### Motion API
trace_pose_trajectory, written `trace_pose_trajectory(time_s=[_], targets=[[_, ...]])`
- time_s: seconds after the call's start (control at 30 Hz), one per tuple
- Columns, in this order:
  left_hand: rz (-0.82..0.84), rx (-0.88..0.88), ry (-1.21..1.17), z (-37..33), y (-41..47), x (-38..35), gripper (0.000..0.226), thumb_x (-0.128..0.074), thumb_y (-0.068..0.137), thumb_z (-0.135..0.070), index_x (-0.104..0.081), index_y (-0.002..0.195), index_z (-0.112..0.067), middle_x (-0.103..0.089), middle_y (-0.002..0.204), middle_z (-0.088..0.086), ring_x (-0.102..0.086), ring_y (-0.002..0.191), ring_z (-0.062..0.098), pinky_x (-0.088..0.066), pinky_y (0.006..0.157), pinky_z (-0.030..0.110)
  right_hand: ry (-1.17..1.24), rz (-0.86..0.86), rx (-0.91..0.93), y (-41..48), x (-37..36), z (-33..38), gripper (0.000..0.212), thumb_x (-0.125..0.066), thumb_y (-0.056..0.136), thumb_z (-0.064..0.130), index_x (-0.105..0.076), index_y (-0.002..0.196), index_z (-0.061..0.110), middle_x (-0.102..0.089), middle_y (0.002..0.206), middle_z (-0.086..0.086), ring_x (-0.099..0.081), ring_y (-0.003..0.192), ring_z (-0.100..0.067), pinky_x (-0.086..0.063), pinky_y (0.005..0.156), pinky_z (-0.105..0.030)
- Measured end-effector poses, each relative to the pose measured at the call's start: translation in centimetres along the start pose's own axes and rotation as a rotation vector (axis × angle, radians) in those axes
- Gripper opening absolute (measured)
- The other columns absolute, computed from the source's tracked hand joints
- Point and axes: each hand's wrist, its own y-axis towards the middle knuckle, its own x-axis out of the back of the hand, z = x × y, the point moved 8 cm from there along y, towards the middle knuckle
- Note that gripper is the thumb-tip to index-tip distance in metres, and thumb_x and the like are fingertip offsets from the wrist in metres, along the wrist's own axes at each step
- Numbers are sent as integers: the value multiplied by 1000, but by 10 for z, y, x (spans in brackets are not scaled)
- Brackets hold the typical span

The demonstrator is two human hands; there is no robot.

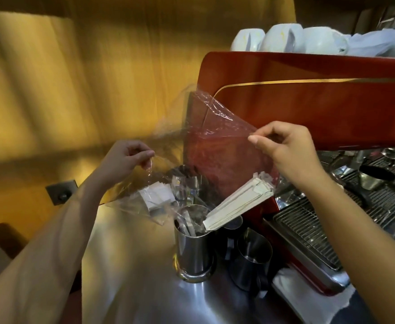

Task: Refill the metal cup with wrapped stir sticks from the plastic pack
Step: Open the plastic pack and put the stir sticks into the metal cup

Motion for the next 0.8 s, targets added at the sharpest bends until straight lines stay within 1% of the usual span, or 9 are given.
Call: trace_pose_trajectory(time_s=[0.13, 0.23, 0.33, 0.43, 0.5, 0.57, 0.63, 0.73, 0.8], targets=[[-75, 83, -43, 16, -7, 4, 19, -64, 84, -12, -67, 73, -27, -65, 59, -6, -57, 59, 8, -48, 68, 27, -32, 25, 25, 14, -12, 1, 11, -70, 80, 20, -67, 72, 12, -66, 63, -6, -60, 55, -23, -49, 56, -31], [-131, 117, 17, 16, -10, 3, 30, -71, 79, -17, -58, 106, -20, -60, 92, 0, -55, 87, 16, -44, 84, 37, -49, 67, 50, 21, -23, 5, 14, -68, 81, 21, -66, 74, 9, -68, 65, -22, -63, 56, -37, -49, 50, -31], [-260, -52, 153, -22, -11, 13, 68, -74, 74, -35, -38, 129, -18, -46, 125, 10, -45, 109, 17, -37, 93, 34, -77, 121, 57, 27, -33, 9, 14, -69, 81, 23, -66, 74, 11, -68, 64, -13, -58, 53, -21, -47, 52, -31], [-316, -260, 260, -73, -12, 10, 85, -69, 68, -52, -25, 136, -25, -37, 135, 12, -41, 117, 20, -35, 101, 42, -68, 153, 45, 30, -39, 9, 13, -70, 80, 21, -67, 73, 10, -60, 62, -1, -48, 55, -11, -41, 56, -27], [-306, -238, 221, -89, -5, 3, 95, -71, 64, -55, -15, 137, -31, -34, 138, 12, -40, 121, 22, -33, 103, 44, -59, 163, 40, 31, -41, 10, 12, -70, 80, 20, -67, 73, 11, -59, 61, 1, -49, 56, -12, -42, 57, -28], [-257, -133, 84, -89, 6, -4, 98, -77, 66, -45, -11, 138, -28, -42, 132, 11, -45, 117, 19, -36, 97, 30, -58, 172, 43, 32, -42, 11, 11, -70, 80, 20, -67, 72, 13, -58, 60, 3, -49, 55, -9, -41, 56, -26], [-184, -49, -73, -85, 15, -10, 73, -76, 73, -27, -32, 131, -21, -61, 105, 5, -57, 96, 10, -41, 79, 15, -65, 183, 50, 32, -43, 12, 10, -70, 80, 21, -67, 72, 15, -57, 59, 6, -46, 52, -3, -38, 55, -23], [-186, -115, -110, -83, 21, -8, 10, -69, 80, -8, -64, 87, -12, -64, 68, -2, -59, 61, -1, -44, 61, 12, -65, 198, 38, 27, -40, 9, 13, -69, 80, 25, -67, 74, 14, -60, 62, 3, -49, 56, -7, -40, 56, -24], [-228, -133, -160, -74, 21, -1, 17, -68, 80, -5, -65, 72, -19, -65, 60, -6, -59, 55, 1, -46, 60, 18, -59, 206, 16, 23, -35, 4, 18, -68, 80, 31, -66, 75, 14, -60, 60, 8, -49, 53, -4, -40, 52, -23]])
